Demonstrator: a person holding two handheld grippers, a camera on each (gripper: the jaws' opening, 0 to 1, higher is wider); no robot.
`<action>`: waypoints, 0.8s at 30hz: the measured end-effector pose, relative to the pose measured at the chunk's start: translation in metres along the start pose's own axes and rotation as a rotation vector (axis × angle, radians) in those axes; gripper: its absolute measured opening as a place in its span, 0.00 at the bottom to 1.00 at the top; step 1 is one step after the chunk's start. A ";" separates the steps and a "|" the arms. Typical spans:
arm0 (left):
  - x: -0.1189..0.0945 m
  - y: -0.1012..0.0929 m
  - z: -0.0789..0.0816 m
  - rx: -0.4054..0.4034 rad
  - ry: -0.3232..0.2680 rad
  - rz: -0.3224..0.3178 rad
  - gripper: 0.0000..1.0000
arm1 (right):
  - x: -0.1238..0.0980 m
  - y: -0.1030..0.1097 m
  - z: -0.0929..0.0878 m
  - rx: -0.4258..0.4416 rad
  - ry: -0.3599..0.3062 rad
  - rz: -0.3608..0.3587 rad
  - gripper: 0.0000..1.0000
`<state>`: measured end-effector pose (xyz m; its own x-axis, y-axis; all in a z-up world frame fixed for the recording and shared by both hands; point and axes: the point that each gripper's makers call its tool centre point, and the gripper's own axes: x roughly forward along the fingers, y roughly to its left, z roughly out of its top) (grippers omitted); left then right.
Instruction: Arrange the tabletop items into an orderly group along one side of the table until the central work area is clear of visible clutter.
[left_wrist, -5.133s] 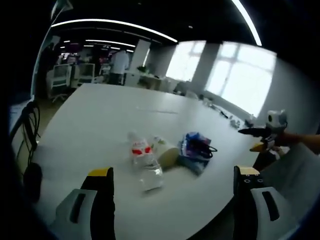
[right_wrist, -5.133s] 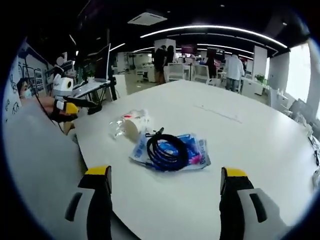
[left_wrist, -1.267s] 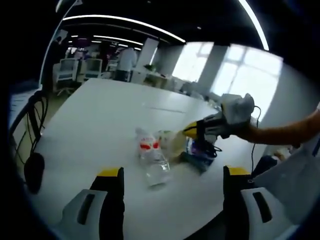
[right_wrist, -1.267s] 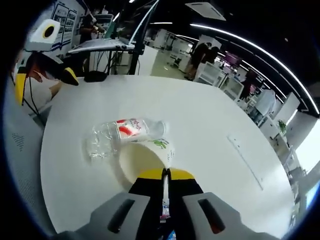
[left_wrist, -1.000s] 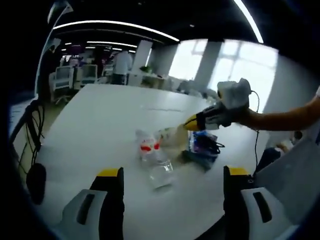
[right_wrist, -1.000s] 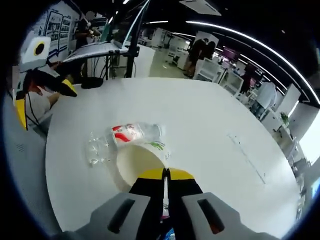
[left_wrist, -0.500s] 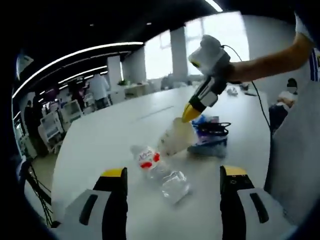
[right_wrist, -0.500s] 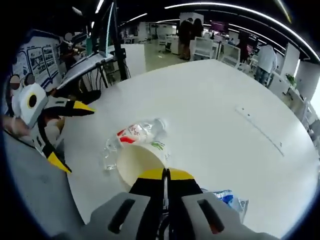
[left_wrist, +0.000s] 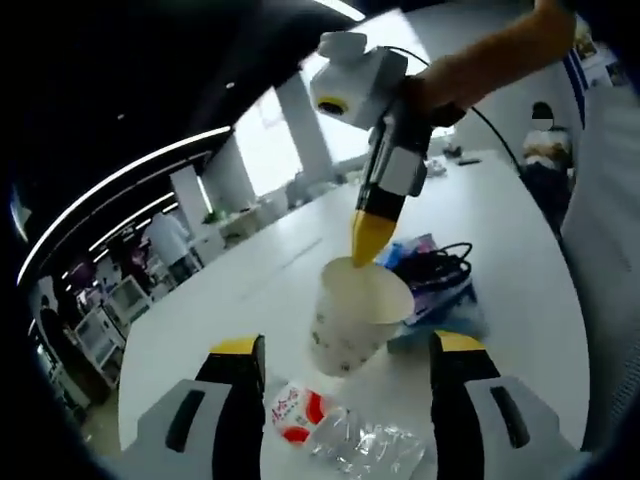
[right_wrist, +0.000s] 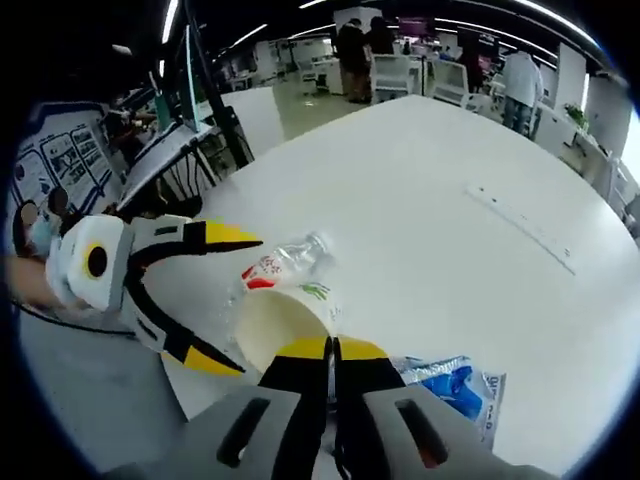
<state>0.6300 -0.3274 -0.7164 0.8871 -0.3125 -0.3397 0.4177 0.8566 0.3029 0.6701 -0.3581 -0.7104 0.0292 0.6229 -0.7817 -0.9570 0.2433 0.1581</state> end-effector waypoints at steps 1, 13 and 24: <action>0.003 -0.002 -0.001 0.001 0.001 -0.010 0.62 | 0.000 0.000 -0.001 0.004 0.005 0.000 0.00; 0.022 -0.010 -0.001 0.030 -0.018 -0.054 0.53 | -0.003 0.009 -0.003 0.042 0.021 0.043 0.00; 0.025 -0.013 0.000 0.036 -0.018 -0.060 0.47 | -0.002 0.014 -0.004 0.048 0.018 0.075 0.00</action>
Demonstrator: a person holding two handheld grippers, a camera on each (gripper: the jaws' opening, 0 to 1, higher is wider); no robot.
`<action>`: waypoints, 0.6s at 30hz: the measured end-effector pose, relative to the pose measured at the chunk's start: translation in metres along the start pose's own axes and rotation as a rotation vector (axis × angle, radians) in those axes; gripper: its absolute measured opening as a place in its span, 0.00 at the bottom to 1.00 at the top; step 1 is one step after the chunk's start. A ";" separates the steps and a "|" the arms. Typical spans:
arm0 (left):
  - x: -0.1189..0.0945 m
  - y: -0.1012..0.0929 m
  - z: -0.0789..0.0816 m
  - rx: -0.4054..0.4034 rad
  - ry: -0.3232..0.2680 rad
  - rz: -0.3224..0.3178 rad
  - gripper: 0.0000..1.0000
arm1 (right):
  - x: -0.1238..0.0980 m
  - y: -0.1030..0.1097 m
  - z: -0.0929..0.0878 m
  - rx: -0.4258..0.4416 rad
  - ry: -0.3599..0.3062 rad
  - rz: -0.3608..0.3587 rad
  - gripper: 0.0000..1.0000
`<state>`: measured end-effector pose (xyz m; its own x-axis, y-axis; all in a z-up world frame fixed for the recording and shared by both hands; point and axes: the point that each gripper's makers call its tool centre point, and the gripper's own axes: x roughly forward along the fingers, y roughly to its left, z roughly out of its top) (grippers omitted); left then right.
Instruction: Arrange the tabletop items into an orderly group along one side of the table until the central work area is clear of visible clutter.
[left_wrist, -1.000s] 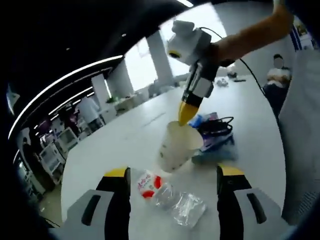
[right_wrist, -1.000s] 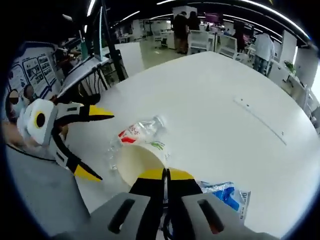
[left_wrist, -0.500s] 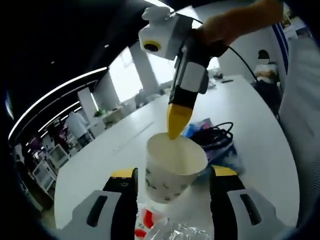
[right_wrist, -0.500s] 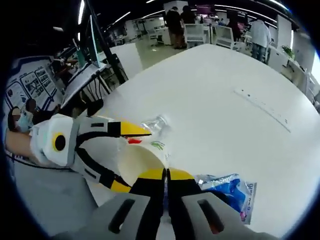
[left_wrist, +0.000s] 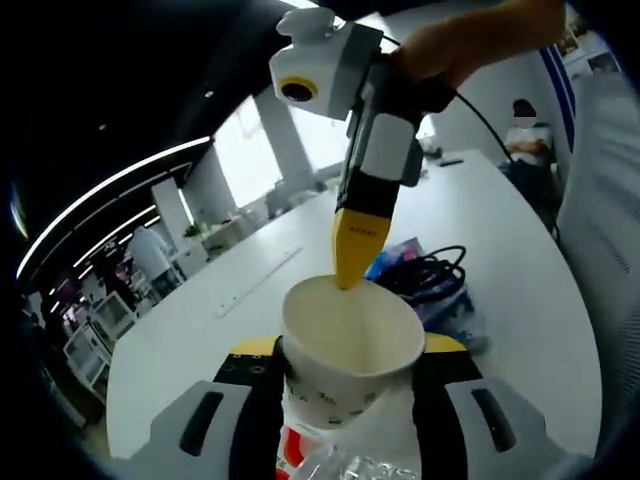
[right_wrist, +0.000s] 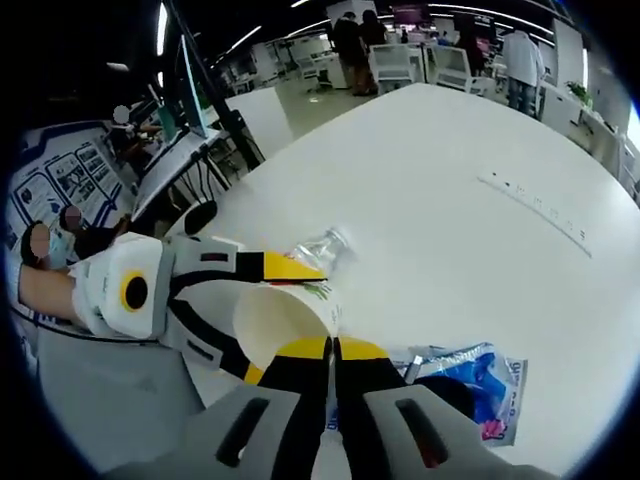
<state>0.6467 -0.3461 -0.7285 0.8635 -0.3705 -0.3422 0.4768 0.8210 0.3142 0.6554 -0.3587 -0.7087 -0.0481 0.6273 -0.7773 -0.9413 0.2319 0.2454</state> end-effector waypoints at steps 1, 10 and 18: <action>0.000 0.000 0.001 0.006 -0.001 0.003 0.47 | 0.000 0.000 0.000 -0.002 0.001 -0.001 0.00; 0.000 0.001 0.002 0.008 0.000 0.006 0.46 | -0.001 0.001 0.003 -0.021 -0.014 0.005 0.00; -0.001 0.003 0.004 -0.001 -0.009 0.017 0.43 | -0.001 0.002 0.007 -0.041 -0.028 0.015 0.03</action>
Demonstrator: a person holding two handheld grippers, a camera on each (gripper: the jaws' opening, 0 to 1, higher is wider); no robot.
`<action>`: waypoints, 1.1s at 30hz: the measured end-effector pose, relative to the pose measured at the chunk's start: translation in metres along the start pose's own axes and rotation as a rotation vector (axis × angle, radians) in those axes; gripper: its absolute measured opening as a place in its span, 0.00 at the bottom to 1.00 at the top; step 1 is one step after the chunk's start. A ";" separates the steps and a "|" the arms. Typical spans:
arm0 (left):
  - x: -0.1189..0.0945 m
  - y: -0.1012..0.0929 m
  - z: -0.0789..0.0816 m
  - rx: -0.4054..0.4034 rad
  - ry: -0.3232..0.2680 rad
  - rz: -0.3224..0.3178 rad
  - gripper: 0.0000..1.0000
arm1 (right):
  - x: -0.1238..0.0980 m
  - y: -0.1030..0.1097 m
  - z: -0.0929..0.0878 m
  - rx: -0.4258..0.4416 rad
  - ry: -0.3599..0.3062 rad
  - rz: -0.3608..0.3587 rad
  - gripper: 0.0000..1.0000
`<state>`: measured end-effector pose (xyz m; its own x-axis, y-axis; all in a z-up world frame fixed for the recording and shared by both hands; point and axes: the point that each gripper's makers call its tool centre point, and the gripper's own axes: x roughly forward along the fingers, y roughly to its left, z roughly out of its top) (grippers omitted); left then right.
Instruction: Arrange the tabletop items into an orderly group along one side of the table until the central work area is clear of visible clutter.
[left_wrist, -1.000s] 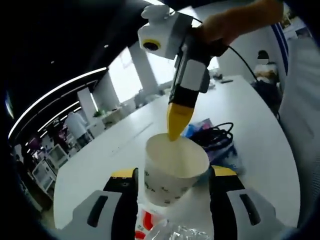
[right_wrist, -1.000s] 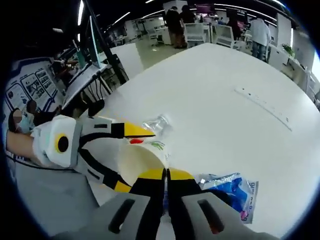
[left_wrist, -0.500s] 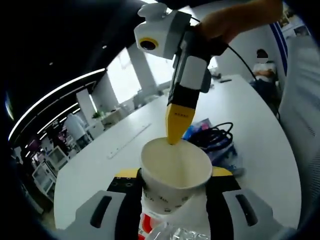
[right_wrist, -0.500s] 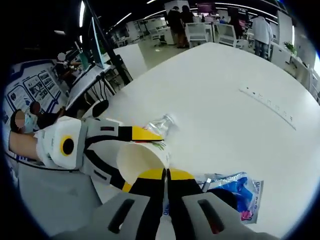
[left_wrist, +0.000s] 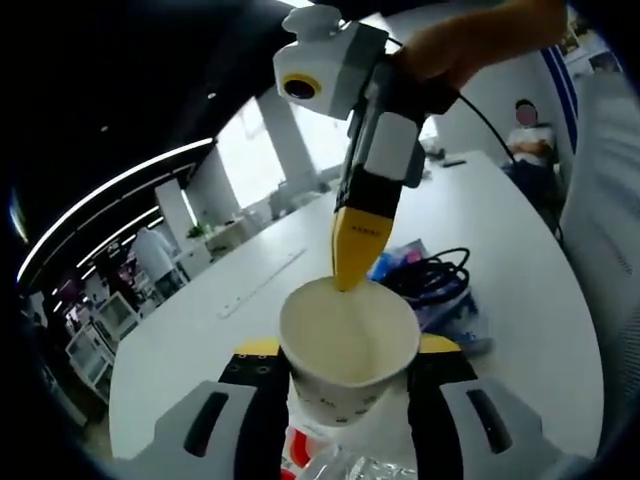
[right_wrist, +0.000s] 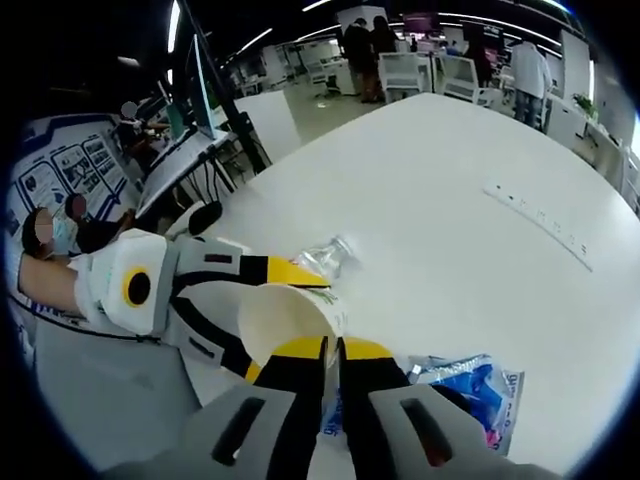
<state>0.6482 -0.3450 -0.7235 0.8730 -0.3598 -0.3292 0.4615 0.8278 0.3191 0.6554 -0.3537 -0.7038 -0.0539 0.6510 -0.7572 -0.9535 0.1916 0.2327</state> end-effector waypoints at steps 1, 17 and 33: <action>0.000 0.000 0.000 -0.002 0.000 0.002 0.43 | 0.000 0.000 0.000 0.001 0.001 0.000 0.03; 0.001 0.001 0.003 -0.184 -0.040 -0.010 0.40 | 0.008 -0.008 0.001 -0.067 0.004 -0.031 0.03; 0.001 0.001 0.003 -0.182 -0.034 -0.013 0.43 | 0.011 -0.014 0.008 -0.001 0.032 -0.040 0.00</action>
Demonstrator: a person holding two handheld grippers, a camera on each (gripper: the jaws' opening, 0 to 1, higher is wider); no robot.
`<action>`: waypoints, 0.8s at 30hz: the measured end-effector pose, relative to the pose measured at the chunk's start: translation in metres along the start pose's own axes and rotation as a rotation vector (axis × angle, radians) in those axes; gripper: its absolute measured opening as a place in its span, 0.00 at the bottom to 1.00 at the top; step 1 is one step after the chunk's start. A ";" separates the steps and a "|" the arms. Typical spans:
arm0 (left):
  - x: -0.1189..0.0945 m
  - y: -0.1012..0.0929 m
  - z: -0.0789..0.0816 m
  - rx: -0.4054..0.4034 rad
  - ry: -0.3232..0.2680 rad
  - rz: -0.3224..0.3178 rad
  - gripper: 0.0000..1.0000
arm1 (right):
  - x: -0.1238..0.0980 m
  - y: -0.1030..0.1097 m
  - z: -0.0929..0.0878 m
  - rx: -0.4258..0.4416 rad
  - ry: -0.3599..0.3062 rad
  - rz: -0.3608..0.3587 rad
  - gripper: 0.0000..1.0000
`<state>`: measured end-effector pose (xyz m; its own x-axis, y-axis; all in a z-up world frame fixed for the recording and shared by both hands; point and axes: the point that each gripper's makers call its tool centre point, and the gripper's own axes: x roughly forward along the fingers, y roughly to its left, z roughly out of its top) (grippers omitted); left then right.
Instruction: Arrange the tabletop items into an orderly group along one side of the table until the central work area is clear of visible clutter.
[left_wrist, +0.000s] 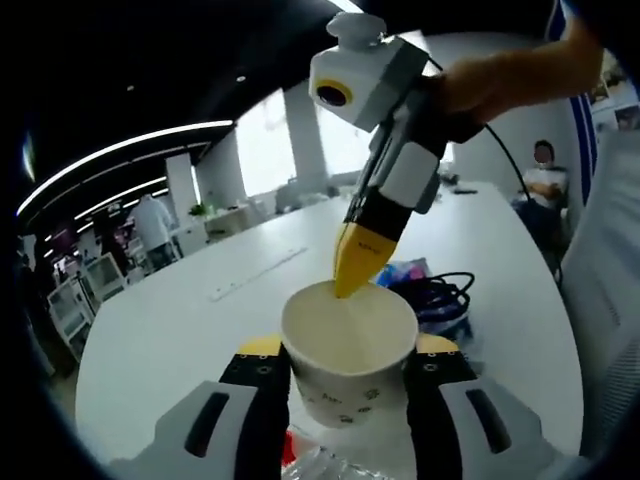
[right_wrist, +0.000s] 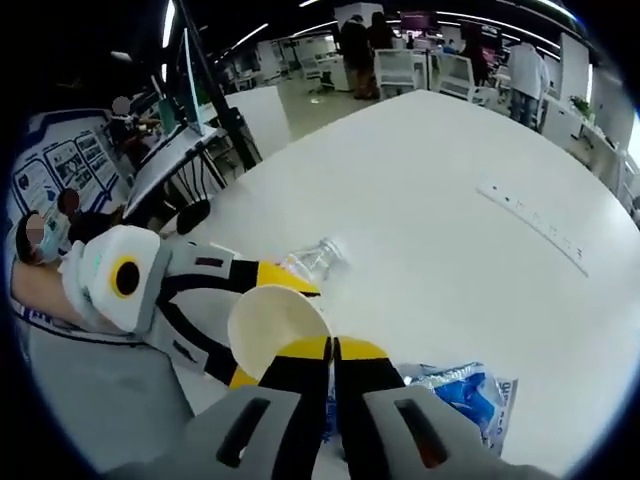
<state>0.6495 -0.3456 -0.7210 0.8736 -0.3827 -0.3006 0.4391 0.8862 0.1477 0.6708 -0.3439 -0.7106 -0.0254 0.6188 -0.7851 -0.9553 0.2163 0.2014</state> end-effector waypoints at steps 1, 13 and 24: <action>0.000 0.001 0.001 0.000 -0.002 0.004 0.43 | 0.000 0.001 0.002 0.003 0.002 0.000 0.00; -0.020 0.022 0.003 -0.036 -0.013 0.069 0.54 | 0.004 -0.007 0.019 0.002 0.041 0.000 0.00; -0.046 0.027 -0.003 -0.059 -0.004 0.106 0.58 | 0.014 -0.017 0.037 -0.037 0.091 -0.011 0.00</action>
<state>0.6207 -0.3028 -0.7061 0.9153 -0.2872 -0.2825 0.3313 0.9356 0.1223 0.6978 -0.3113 -0.7037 -0.0400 0.5449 -0.8376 -0.9658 0.1938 0.1722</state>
